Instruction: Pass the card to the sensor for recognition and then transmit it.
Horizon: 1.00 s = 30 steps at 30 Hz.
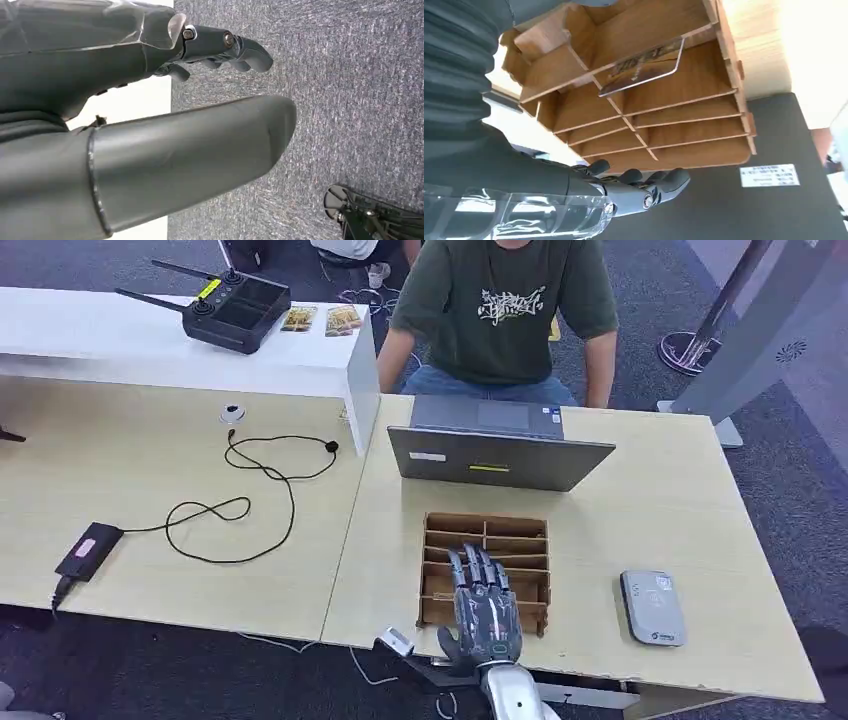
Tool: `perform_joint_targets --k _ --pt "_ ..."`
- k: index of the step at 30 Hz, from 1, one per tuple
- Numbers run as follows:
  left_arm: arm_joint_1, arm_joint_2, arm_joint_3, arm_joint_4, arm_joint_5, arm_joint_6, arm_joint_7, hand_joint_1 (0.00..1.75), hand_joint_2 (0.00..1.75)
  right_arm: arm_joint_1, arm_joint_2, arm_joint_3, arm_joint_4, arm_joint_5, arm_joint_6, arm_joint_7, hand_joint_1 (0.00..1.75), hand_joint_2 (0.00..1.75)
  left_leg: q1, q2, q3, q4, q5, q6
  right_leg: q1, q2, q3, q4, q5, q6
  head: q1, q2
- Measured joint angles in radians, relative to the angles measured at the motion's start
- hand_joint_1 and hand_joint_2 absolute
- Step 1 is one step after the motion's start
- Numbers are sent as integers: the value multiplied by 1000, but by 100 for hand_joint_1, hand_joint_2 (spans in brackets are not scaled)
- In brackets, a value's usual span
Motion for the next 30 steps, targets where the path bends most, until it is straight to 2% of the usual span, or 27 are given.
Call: perform_joint_targets --k 13,30 --pt "0 0 0 0 4 -1 0 0 0 -9 8 0 16 34 13 -40 0 175 0 0 0 0 0 0 0 0 0 0 0 0 0 0" --pt "1 1 0 0 9 -1 0 0 0 -18 16 0 40 35 23 -42 0 175 0 0 0 0 0 0 0 0 0 0 0 0 0 0"
